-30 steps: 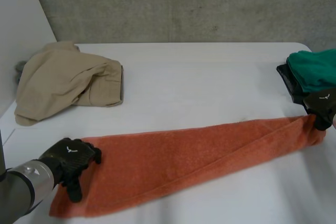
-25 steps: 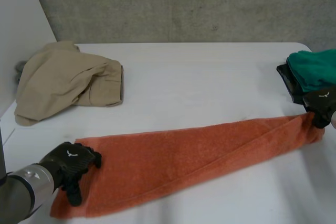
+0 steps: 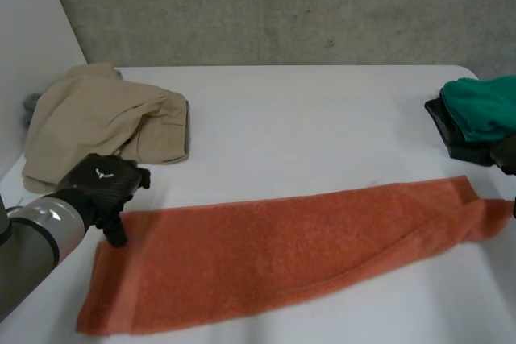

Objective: Fold the laundry.

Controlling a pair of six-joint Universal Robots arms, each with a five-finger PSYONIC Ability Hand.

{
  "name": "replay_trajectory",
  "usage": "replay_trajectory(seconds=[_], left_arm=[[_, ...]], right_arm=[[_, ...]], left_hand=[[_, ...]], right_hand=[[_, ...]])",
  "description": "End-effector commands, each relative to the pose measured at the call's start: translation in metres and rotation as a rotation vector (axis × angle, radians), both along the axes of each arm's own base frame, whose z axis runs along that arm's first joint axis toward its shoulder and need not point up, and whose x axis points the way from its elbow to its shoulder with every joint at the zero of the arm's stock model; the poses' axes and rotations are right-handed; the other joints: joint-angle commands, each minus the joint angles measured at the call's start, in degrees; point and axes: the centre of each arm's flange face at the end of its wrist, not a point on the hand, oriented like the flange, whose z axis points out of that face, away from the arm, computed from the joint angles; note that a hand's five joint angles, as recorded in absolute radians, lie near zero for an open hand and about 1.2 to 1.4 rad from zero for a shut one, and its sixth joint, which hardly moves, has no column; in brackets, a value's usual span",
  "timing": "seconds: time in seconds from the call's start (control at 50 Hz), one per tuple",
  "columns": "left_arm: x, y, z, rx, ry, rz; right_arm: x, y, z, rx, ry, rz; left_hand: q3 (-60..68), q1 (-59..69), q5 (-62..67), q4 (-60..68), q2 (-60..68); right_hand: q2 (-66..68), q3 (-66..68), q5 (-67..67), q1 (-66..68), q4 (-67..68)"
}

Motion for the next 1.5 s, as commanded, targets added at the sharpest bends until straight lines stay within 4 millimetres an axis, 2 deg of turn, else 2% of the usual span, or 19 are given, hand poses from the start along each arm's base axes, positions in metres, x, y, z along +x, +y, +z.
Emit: replay_trajectory(seconds=[0.02, 0.18, 0.3, 0.36, 0.44, 0.68, 0.78, 0.82, 0.9, 0.98, 1.0, 1.06, 1.08, 1.16, 1.2, 1.22, 1.26, 1.34, 1.5], left_arm=[[-0.012, 0.005, 0.008, -0.013, 0.04, -0.005], [-0.025, 0.012, 0.005, -0.005, 0.042, -0.048], [-0.028, 0.013, 0.002, -0.006, 0.039, -0.053], [-0.027, 0.013, 0.001, -0.007, 0.037, -0.048], [-0.027, 0.013, 0.001, -0.007, 0.036, -0.043], [-0.031, 0.014, 0.007, -0.027, 0.04, -0.057], [-0.029, 0.012, 0.009, -0.037, 0.04, -0.039], [-0.028, 0.012, 0.011, -0.045, 0.041, -0.035], [-0.025, 0.009, 0.022, -0.078, 0.053, -0.019], [-0.017, 0.006, 0.039, -0.136, 0.081, 0.017], [-0.013, 0.005, 0.046, -0.16, 0.094, 0.032], [-0.008, 0.004, 0.057, -0.194, 0.114, 0.051], [-0.004, 0.003, 0.063, -0.212, 0.127, 0.065], [0.0, 0.005, 0.071, -0.229, 0.15, 0.076], [0.0, 0.007, 0.071, -0.221, 0.155, 0.074], [-0.001, 0.009, 0.069, -0.208, 0.152, 0.072], [0.0, 0.011, 0.067, -0.196, 0.151, 0.073], [-0.001, 0.013, 0.063, -0.182, 0.152, 0.066], [-0.009, 0.012, 0.05, -0.134, 0.141, 0.039]], right_arm=[[-0.016, 0.008, -0.02, 0.05, 0.022, 0.058], [-0.021, 0.013, -0.04, 0.031, -0.008, 0.052], [-0.029, 0.006, -0.062, 0.029, -0.044, 0.009], [-0.037, 0.004, -0.067, 0.044, -0.056, -0.026], [-0.065, -0.002, -0.066, 0.03, -0.037, -0.111], [-0.112, -0.022, -0.032, -0.115, 0.059, -0.23], [-0.11, -0.027, -0.017, -0.152, 0.069, -0.232], [-0.099, -0.029, -0.01, -0.177, 0.067, -0.204], [-0.049, -0.026, 0.016, -0.262, 0.015, -0.082], [0.023, -0.005, 0.034, -0.328, -0.082, 0.141], [0.055, 0.011, 0.039, -0.337, -0.121, 0.261], [0.102, 0.044, 0.044, -0.347, -0.172, 0.452], [0.127, 0.067, 0.044, -0.337, -0.202, 0.561], [0.167, 0.104, 0.037, -0.296, -0.25, 0.698], [0.162, 0.089, 0.034, -0.293, -0.263, 0.572], [0.159, 0.084, 0.033, -0.296, -0.261, 0.531], [0.149, 0.071, 0.032, -0.311, -0.259, 0.437], [0.105, 0.034, 0.032, -0.342, -0.255, 0.204], [-0.01, -0.006, 0.024, -0.269, -0.234, -0.15]], left_hand=[[0.41, 0.09, 1.1, 0.73, 0.51], [-0.93, -1.26, -0.25, -0.62, -0.84], [-1.27, -1.59, -0.58, -0.96, -1.18], [-1.27, -1.59, -0.58, -0.96, -1.18], [-1.27, -1.59, -0.58, -0.96, -1.18], [-1.94, -2.26, -1.25, -1.63, -1.85], [-2.28, -2.6, -1.59, -1.97, -2.19], [-2.28, -2.6, -1.59, -1.97, -2.19], [-2.28, -2.6, -1.59, -1.97, -2.19], [-2.28, -2.6, -1.59, -1.97, -2.19], [-2.28, -2.6, -1.59, -1.97, -2.19], [-2.28, -2.6, -1.59, -1.97, -2.19], [-2.28, -2.6, -1.59, -1.97, -2.19], [-3.28, -3.61, -2.6, -2.97, -3.19], [-4.13, -4.45, -3.44, -3.82, -4.04], [-4.3, -4.62, -3.61, -3.98, -4.2], [-4.46, -4.79, -3.78, -4.15, -4.37], [-4.63, -4.96, -3.95, -4.32, -4.54], [-6.65, -6.98, -5.97, -6.34, -6.56]], right_hand=[[-1.48, -0.29, 1.14, -0.89, 0.21], [7.07, 8.26, 9.69, 7.65, 8.75], [59.68, 60.87, 62.3, 60.26, 61.36], [59.78, 60.97, 62.4, 60.36, 61.46], [59.78, 60.97, 62.4, 60.36, 61.46], [59.78, 60.97, 62.4, 60.36, 61.46], [59.78, 60.97, 62.4, 60.36, 61.46], [59.78, 60.97, 62.4, 60.36, 61.46], [59.78, 60.97, 62.4, 60.36, 61.46], [59.78, 60.97, 62.4, 60.36, 61.46], [59.78, 60.97, 62.4, 60.36, 61.46], [59.78, 60.97, 62.4, 60.36, 61.46], [59.78, 60.97, 62.4, 60.36, 61.46], [59.78, 60.97, 62.4, 60.36, 61.46], [2.39, 3.58, 5.01, 2.97, 4.08], [-7.6, -6.41, -4.98, -7.02, -5.91], [-8.88, -7.69, -6.26, -8.3, -7.19], [-9.05, -7.86, -6.42, -8.46, -7.36], [-0.47, 0.72, 2.15, 0.11, 1.21]])
